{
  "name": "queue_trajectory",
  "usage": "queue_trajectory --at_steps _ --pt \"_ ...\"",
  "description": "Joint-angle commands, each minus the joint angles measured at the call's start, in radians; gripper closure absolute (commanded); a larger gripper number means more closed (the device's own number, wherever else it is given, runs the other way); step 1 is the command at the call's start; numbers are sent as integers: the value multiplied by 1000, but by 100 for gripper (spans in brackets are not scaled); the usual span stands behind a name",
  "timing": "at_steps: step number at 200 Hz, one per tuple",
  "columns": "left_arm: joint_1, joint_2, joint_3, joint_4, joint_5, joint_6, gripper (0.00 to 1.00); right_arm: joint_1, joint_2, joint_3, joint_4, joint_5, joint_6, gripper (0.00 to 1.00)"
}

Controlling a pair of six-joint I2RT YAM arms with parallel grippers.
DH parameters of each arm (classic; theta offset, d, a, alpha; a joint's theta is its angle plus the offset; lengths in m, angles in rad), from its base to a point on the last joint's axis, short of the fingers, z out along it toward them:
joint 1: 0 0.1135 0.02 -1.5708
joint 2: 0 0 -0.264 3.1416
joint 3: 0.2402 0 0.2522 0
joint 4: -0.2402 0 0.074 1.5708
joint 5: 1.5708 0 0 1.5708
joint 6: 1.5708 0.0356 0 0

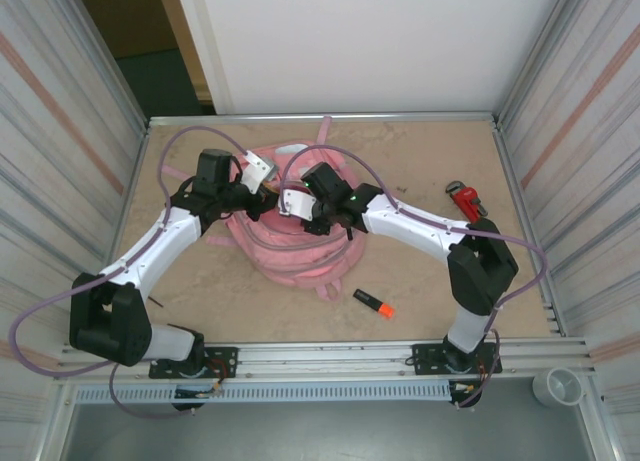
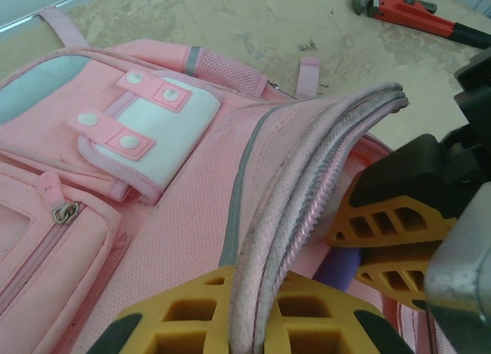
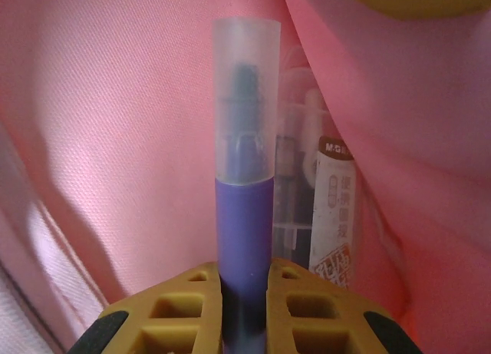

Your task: Pack the student bag

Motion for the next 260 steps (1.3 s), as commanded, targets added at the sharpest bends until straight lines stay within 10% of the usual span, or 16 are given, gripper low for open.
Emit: queue_trajectory --at_steps 1,116,190,260 --pt "12 -22 8 47 26 -4 100 3 8 27 62 58 -105 90" --pt "12 -19 8 53 19 -13 100 -23 -117 -137 277 1 110 59" --pt "20 -8 16 37 10 -13 100 -22 -507 -428 -192 52 893 53" --pt "17 -2 19 35 12 -18 100 145 -419 -595 -386 146 1269 40"
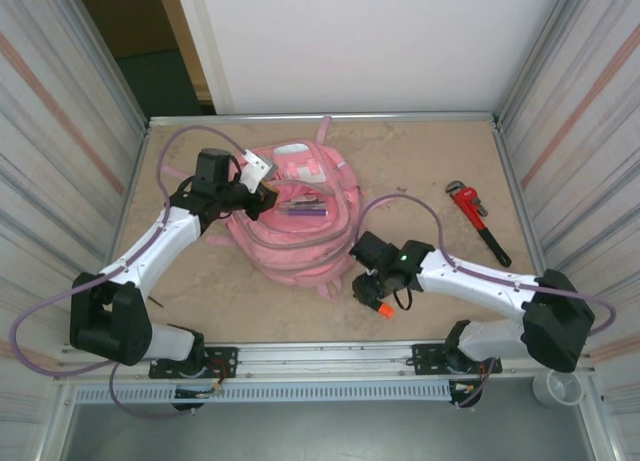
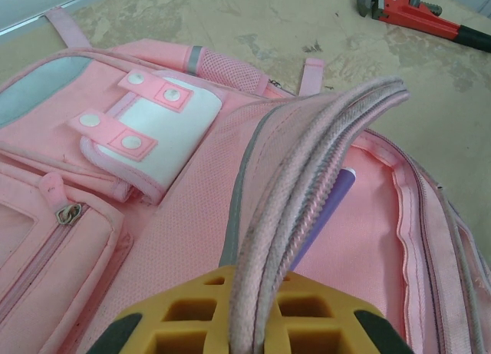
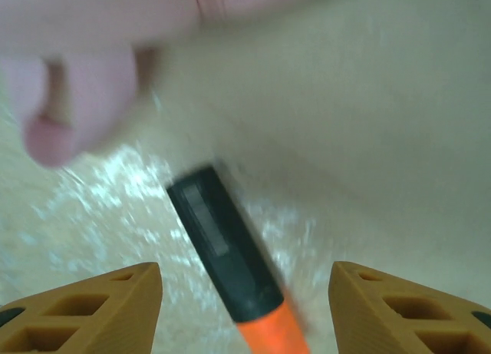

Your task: Pack the student bag

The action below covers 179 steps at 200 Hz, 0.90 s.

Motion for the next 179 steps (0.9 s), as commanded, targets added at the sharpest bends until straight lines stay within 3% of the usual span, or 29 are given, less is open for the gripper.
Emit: queue_trajectory --at_steps 1,49,87,119,149,179 --pt "8 -6 19 30 12 -17 100 32 55 0 -59 48 155 40" --pt "8 -14 19 32 12 -17 100 49 146 -47 54 33 139 44" --pt "5 -19 17 34 14 -17 100 47 196 -53 87 3 146 58" --pt "5 -22 16 34 13 -14 100 45 185 -31 69 36 128 76" --pt "4 -21 18 32 21 -16 100 34 60 24 72 69 -16 84" --pt "2 -22 19 32 34 -16 100 -1 -64 114 201 -19 -262 85"
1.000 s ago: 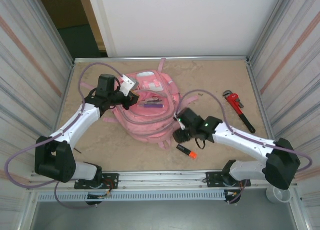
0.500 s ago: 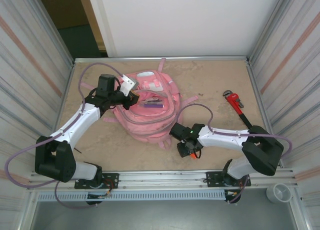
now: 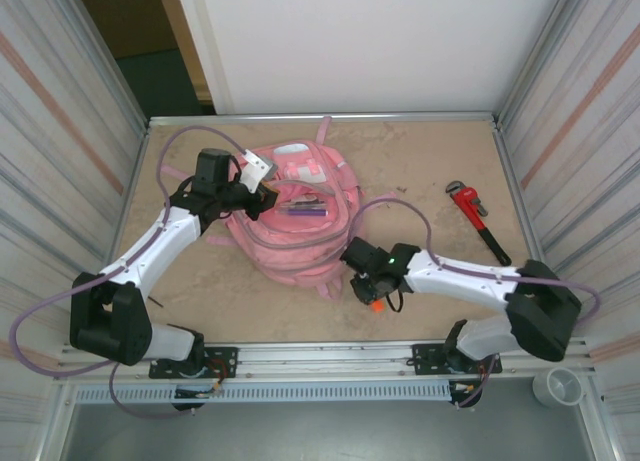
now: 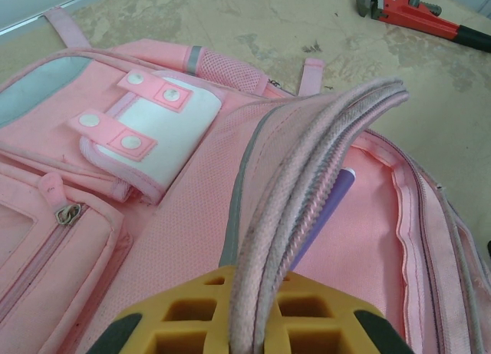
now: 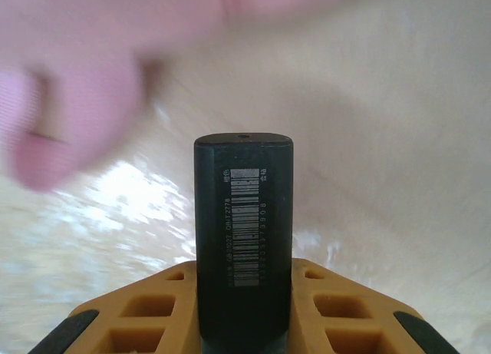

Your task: Pack the student bag

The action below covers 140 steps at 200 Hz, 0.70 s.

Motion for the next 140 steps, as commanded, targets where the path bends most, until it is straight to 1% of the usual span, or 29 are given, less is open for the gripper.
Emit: queue_trajectory --at_steps 1,12,20,38,50,61,84,100,127,140 --pt "2 -22 19 32 33 -16 100 -26 -105 102 117 -47 -241 85" --pt "4 -21 19 32 46 -17 100 -28 -109 142 177 -74 -374 83" --pt "5 -21 19 34 65 -16 100 -34 -91 167 212 -107 -504 81" --pt "5 -19 17 42 88 -25 100 -84 -24 216 297 -173 -748 82" --pt "5 -18 19 38 88 -23 100 -119 28 258 359 -222 -853 82" --pt "5 -21 18 38 79 -23 100 -138 93 326 363 -260 -931 82" --pt "9 -22 20 42 71 -34 100 -143 240 448 350 -265 -1062 82" --pt "8 -22 22 42 65 -36 100 -145 316 486 382 -265 -1118 82" --pt "8 -27 21 44 57 -37 100 -147 390 506 501 -253 -1149 81" --pt "9 -27 20 45 61 -39 100 -146 423 519 559 -248 -1147 79"
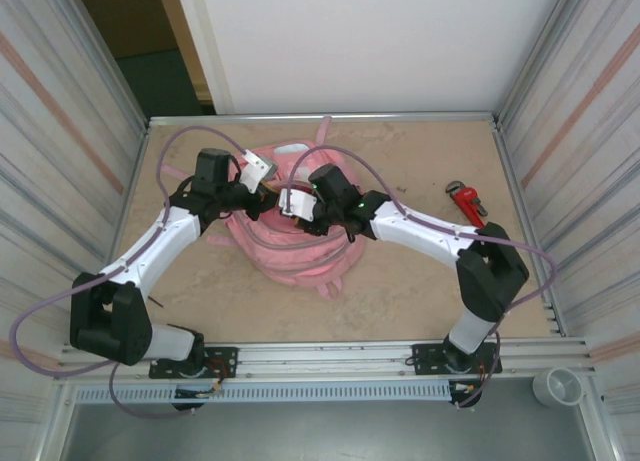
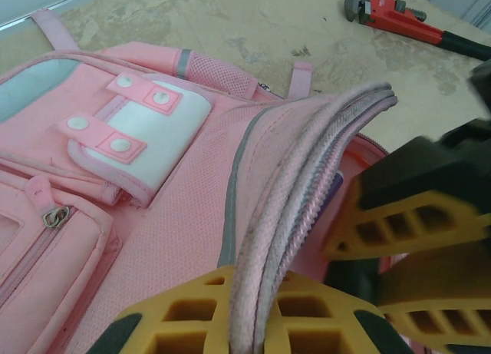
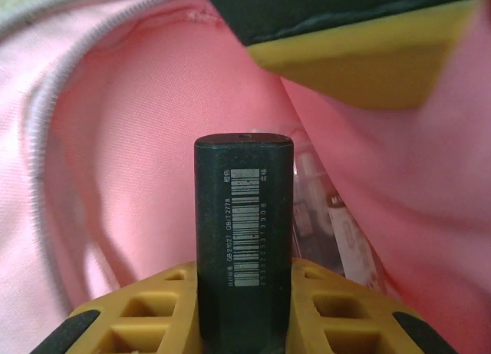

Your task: Pack the student bag

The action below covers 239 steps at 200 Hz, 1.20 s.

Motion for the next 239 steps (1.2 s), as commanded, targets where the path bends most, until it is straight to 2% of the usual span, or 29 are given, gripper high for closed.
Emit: queue_trajectory --at_steps 1,36,76,107,129,154,169,211,239 --pt "6 -27 20 45 29 -32 100 -1 47 48 131 -11 -78 79" --pt "8 -31 10 69 33 -57 100 -6 100 49 231 32 -38 59" --pt "12 -21 17 61 25 -66 100 -21 -13 -38 246 -7 96 49" --pt "1 -17 23 52 -6 -93 100 -23 -148 -131 219 -55 236 48" --pt "-30 -28 24 34 -54 -113 100 -48 -258 -222 181 -63 441 48" --pt "-39 -58 -45 70 -38 -209 100 -153 -307 -313 129 -29 741 48" --pt "-54 -78 -87 97 -55 -240 100 -226 -275 -346 125 -75 863 49" --pt "-118 -100 -115 86 -123 -274 99 -254 -126 -256 161 -89 899 53" --pt "-185 -131 -179 110 -180 -303 90 -313 -27 -128 133 -128 908 57"
